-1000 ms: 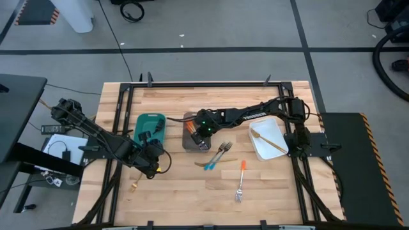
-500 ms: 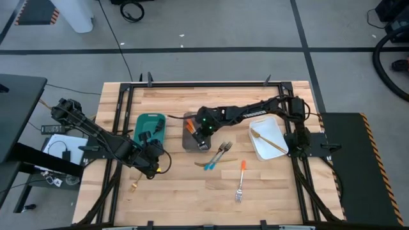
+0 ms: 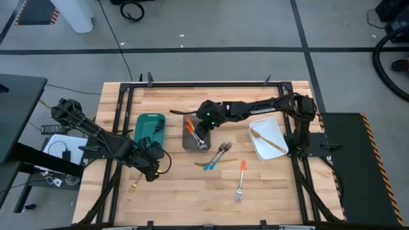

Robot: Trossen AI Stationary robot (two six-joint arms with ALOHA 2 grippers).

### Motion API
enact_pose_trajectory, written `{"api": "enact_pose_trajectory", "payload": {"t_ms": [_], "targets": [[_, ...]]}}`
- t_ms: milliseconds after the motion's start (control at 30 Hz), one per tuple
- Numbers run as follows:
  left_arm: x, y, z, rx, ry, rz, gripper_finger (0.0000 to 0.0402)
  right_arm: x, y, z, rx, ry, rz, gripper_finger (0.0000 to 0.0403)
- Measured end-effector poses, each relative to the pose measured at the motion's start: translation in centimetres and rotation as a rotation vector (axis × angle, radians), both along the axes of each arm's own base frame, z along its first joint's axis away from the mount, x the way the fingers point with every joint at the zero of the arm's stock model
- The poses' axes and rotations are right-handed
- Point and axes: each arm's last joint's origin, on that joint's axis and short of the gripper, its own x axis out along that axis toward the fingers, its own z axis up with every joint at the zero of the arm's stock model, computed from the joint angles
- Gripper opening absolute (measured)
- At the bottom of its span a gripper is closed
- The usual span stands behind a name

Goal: Sort silverware by color (type)
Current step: Put the gold fork into the white bin

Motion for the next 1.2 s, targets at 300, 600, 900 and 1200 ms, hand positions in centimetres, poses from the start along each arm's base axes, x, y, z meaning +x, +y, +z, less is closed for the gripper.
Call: {"api": "enact_pose_trajectory", "payload": {"t_ms": [300,600,900,1200], "targets": [[-0.1,-0.1,0.0,-0.092,0.016,0.097,0.0103,-0.6,2.5,2.8,-0.218,-0.056,0.102,0.0125],[-0.5,-0.1,-0.2,-0.127,0.04,0.223,0.0103,-0.7,6.2,3.7,-0.318,-0.083,0.254,0.0126],[-1.5,-0.9,-0.2,-0.131,0.04,0.313,0.0103,-1.0,10.2,3.7,-0.438,-0.078,0.287,0.0126],[-2.3,-2.2,-0.5,-0.165,0.04,0.363,0.0103,-1.9,13.0,1.3,-0.496,-0.158,0.261,0.0126]]}}
